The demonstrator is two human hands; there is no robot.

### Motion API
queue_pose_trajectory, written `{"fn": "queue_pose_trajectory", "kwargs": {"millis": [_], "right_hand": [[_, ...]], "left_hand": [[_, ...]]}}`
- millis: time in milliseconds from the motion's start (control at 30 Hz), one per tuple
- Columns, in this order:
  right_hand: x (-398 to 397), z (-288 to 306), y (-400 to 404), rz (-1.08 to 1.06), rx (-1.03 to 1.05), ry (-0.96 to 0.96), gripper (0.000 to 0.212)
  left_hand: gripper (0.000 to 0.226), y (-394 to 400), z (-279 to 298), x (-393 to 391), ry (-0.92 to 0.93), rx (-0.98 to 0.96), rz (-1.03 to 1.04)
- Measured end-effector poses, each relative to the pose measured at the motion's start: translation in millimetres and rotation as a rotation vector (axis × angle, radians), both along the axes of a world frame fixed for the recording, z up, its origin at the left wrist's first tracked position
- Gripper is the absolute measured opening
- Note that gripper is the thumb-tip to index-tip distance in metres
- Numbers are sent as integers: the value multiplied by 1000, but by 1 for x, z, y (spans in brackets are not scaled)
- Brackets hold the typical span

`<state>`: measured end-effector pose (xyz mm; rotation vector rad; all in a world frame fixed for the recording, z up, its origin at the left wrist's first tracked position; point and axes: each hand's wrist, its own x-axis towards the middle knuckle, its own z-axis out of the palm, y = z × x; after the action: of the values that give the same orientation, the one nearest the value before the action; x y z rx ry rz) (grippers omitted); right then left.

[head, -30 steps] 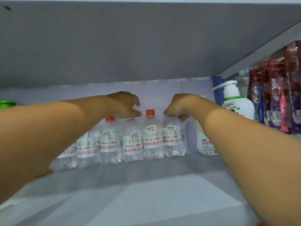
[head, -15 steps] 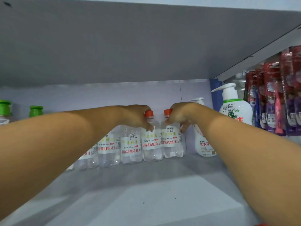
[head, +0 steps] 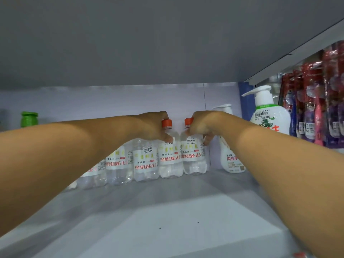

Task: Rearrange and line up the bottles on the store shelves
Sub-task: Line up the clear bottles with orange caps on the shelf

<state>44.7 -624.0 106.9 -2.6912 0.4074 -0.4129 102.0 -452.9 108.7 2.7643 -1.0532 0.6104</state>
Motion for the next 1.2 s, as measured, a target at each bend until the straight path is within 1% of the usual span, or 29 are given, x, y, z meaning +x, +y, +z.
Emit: {"fn": "queue_pose_trajectory", "kwargs": {"millis": [100, 167, 233, 300, 367, 433, 467, 500, 533, 567, 600, 667, 733, 767, 833, 900, 1067, 1200], "right_hand": [[-2, -2, 3, -8, 1, -13, 57], [-4, -2, 5, -5, 18, -10, 61], [-10, -3, 12, -22, -48, -28, 60], [-18, -2, 20, -61, -190, -150, 63], [-22, 1, 36, -25, -286, -345, 64], [-22, 6, 59, 139, -237, -494, 58], [-20, 8, 71, 237, -186, -517, 53], [-17, 9, 82, 307, -178, -501, 49], [-14, 12, 93, 340, -234, -456, 48], [-10, 14, 101, 340, -330, -394, 51], [-6, 16, 107, 319, -425, -330, 56], [4, 20, 113, 257, -536, -199, 64], [11, 22, 114, 220, -575, -93, 64], [14, 21, 114, 216, -584, -62, 61], [20, 18, 110, 228, -586, -55, 56], [24, 13, 106, 246, -553, -85, 53], [31, 7, 102, 251, -496, -133, 51], [35, 6, 102, 237, -490, -148, 51]], "left_hand": [[59, 1, -1, -2, -1, 29, -1], [68, 6, 1, -6, -16, 61, -6], [78, 19, 9, -13, -21, 20, -1], [70, 44, 19, -21, -24, -79, 16], [57, 80, 25, -25, -36, -150, 48], [44, 121, 23, -23, -48, -237, 79], [38, 140, 18, -22, -52, -312, 83], [31, 155, 13, -18, -55, -405, 78], [28, 166, 7, -16, -52, -494, 70], [28, 173, 1, -13, -41, -547, 70], [33, 176, -6, -11, -27, -544, 79], [52, 175, -17, -5, -25, -405, 104], [68, 169, -23, 0, -60, -267, 150], [72, 165, -23, 1, -81, -219, 182], [72, 155, -18, 0, -117, -131, 217], [67, 146, -15, -3, -109, -95, 208], [62, 136, -22, 7, -86, -191, 200], [50, 132, -26, 11, -78, -222, 217]]}}
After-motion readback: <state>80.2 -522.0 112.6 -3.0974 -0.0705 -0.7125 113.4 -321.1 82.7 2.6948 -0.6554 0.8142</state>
